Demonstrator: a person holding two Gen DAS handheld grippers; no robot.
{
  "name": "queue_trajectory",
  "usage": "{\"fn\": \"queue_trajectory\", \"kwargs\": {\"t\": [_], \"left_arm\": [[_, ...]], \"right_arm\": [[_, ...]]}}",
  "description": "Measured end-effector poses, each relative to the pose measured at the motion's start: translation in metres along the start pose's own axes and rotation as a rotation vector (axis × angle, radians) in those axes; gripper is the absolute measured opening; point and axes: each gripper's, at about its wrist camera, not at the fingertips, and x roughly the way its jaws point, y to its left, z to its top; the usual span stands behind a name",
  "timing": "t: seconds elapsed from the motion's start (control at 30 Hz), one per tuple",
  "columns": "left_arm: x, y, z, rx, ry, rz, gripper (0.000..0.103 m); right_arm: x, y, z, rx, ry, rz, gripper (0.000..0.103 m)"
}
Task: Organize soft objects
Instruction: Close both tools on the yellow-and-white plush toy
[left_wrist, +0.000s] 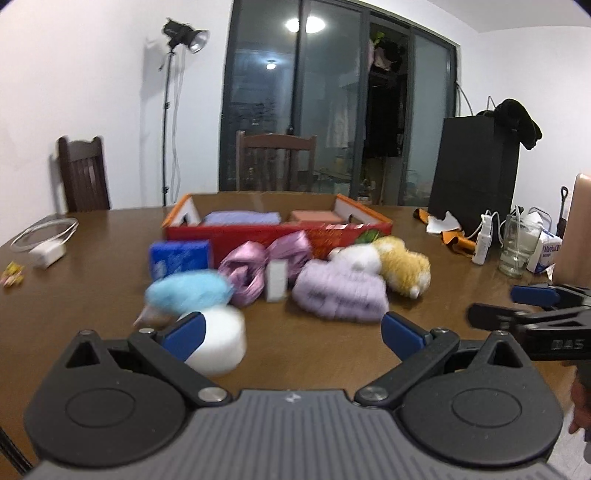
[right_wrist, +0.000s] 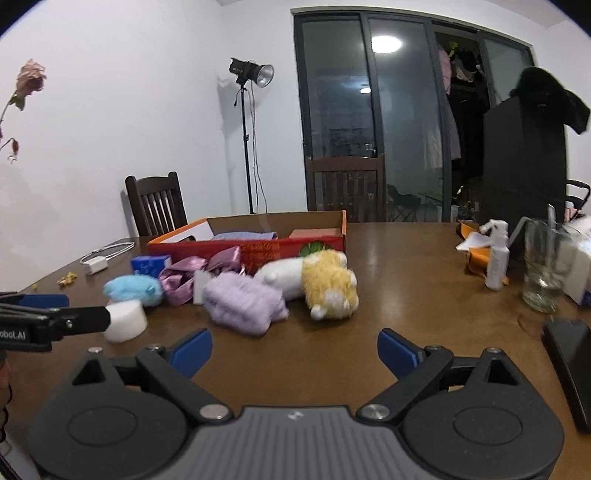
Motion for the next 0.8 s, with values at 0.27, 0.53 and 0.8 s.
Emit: {"fn": "queue_trajectory", "kwargs": {"t": [0.27,0.53,0.8], "left_arm": [[0.081,-0.03,0.049,0.04,0.013,-0.088,0.095],[0.177,-0.041,0.07,0.017,0.186,-0.168,0.08],[0.218,-0.025,0.06,-0.121,0.284,-0.281,0.061]], "right_arm": [[0.092,-0.034,0.048,0.014,0.088,0.039,0.087],[0.162,-0.053,0.052,0.041,0.206,0.087,0.052],[0.172,-0.081,0.043,0.189,0.198,0.165,0.047]]}}
